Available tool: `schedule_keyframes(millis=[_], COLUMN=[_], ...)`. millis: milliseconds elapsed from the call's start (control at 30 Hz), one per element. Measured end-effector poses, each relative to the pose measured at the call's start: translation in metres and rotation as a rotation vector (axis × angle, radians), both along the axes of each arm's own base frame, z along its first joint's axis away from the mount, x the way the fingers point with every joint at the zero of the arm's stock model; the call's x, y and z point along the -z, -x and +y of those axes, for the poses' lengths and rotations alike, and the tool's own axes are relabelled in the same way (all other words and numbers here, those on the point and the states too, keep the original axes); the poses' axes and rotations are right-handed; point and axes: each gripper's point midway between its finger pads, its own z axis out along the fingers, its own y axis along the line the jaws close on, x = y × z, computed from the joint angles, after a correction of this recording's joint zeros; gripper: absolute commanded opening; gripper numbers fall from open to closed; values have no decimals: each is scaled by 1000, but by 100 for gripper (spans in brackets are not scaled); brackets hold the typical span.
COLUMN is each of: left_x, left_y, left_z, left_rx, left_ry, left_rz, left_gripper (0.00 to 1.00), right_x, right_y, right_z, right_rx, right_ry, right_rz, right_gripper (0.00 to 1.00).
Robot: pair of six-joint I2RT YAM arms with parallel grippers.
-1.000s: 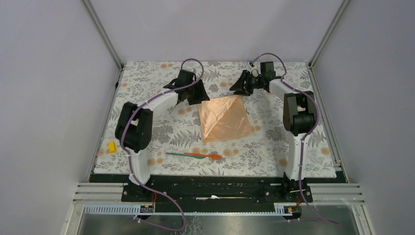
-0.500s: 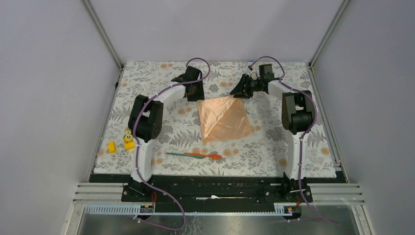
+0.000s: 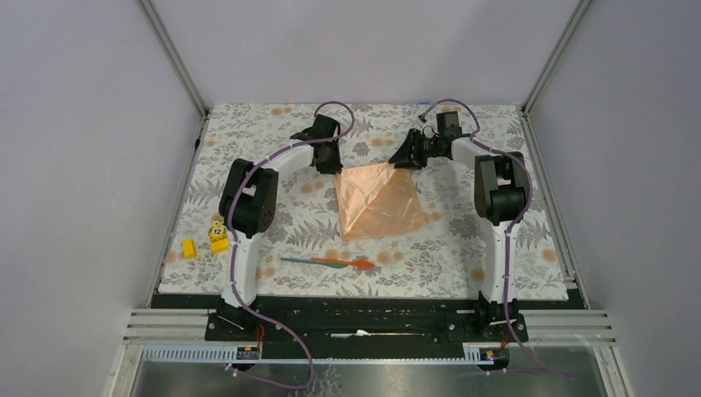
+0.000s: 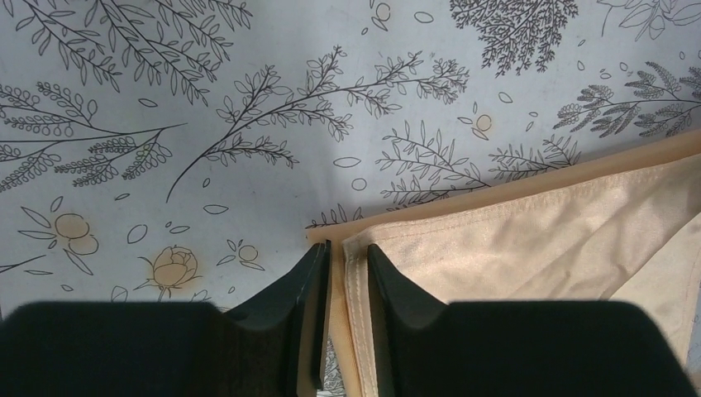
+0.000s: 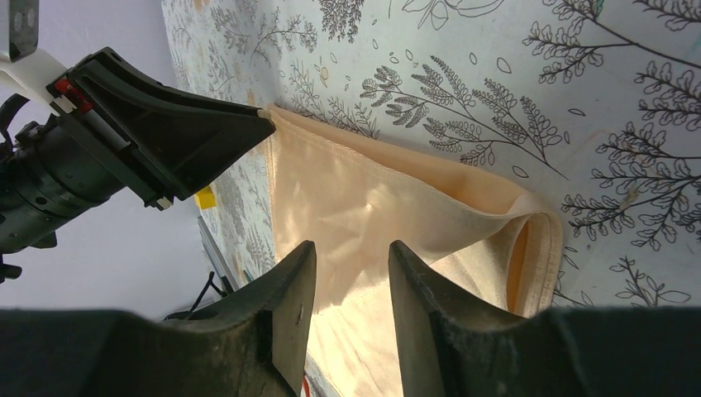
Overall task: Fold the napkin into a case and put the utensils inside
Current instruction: Smooth out the top corner of the smaller-rectangle-folded napkin at the center of the board.
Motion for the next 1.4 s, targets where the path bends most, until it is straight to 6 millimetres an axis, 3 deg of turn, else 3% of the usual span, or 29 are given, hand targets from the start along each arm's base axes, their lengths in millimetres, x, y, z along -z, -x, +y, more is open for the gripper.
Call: schedule_keyframes(millis=[267, 733, 933, 1167, 1400], left_x=[1, -1, -2, -16, -14], left_y=[-1, 8, 9, 12, 15], left_z=[1, 7, 9, 11, 12], left_rx=[-1, -9, -16, -18, -20], left_ry=[2, 6, 9, 20, 17], left_rz=[2, -9, -9, -32, -25], left_gripper=[10, 8, 13, 15, 31], right_x=[0, 18, 18, 16, 11], right_y=[0, -10, -11, -12, -12], right_z=[0, 2, 2, 2, 5], right_rx=[0, 1, 1, 0, -4], right_ry=[1, -1, -1, -4, -31], right_rz=[0, 21, 19, 15, 20], right_gripper=[48, 52, 54, 54, 58])
